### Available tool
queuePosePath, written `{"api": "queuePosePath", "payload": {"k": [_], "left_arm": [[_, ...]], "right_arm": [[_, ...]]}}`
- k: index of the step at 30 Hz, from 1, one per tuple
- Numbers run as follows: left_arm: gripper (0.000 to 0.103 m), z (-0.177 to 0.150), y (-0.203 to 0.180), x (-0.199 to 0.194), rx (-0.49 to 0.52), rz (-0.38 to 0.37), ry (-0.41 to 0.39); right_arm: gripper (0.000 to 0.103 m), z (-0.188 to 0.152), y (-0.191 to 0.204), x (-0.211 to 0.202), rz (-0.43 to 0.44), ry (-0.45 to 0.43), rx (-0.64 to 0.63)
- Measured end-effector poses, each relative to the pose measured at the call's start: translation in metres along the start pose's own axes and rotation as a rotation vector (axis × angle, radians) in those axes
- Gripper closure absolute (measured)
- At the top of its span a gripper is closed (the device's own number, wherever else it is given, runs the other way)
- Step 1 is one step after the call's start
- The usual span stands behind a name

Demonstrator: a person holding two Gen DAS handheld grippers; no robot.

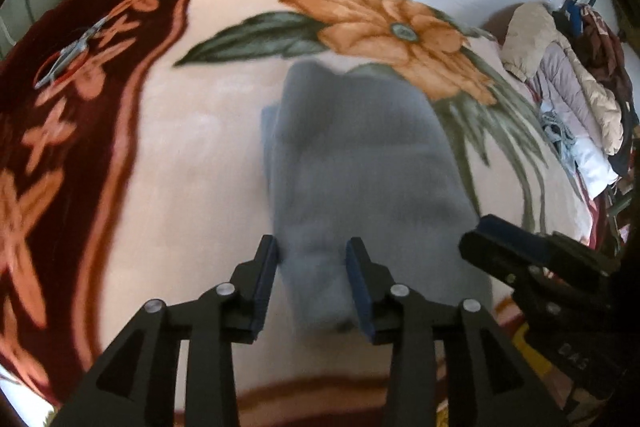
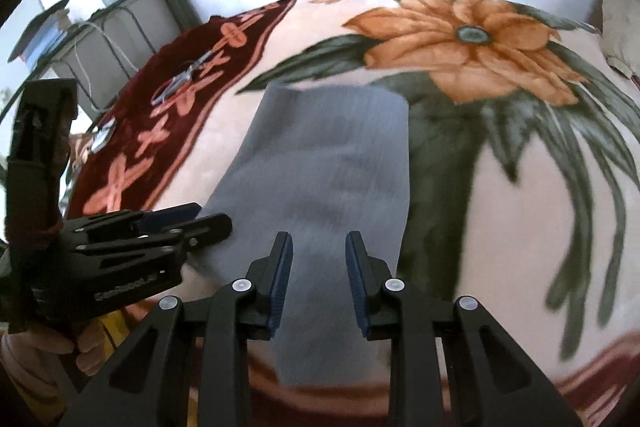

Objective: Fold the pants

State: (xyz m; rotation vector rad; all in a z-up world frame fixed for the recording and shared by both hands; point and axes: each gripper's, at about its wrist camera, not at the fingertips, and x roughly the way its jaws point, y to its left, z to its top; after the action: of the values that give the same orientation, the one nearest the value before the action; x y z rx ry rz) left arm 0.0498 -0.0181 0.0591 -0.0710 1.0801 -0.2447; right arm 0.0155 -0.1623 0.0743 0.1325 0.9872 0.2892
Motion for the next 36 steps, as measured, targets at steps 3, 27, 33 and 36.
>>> {"api": "queuePosePath", "payload": {"k": [3, 27, 33, 36], "left_arm": [[0.059, -0.011, 0.004, 0.009, -0.031, 0.013, 0.010], [0.028, -0.049, -0.027, -0.022, 0.013, 0.128, 0.026], [0.024, -0.049, -0.027, -0.019, -0.005, 0.130, 0.029], [0.024, -0.050, -0.026, -0.018, -0.001, 0.142, 0.031]], "right_arm": [[0.075, -0.013, 0.002, 0.012, -0.025, 0.052, 0.002], [0.070, -0.048, -0.003, -0.020, -0.044, 0.008, 0.004], [0.070, -0.050, -0.007, -0.017, -0.041, 0.010, 0.020], [0.070, -0.051, -0.008, -0.016, -0.038, 0.012, 0.023]]}}
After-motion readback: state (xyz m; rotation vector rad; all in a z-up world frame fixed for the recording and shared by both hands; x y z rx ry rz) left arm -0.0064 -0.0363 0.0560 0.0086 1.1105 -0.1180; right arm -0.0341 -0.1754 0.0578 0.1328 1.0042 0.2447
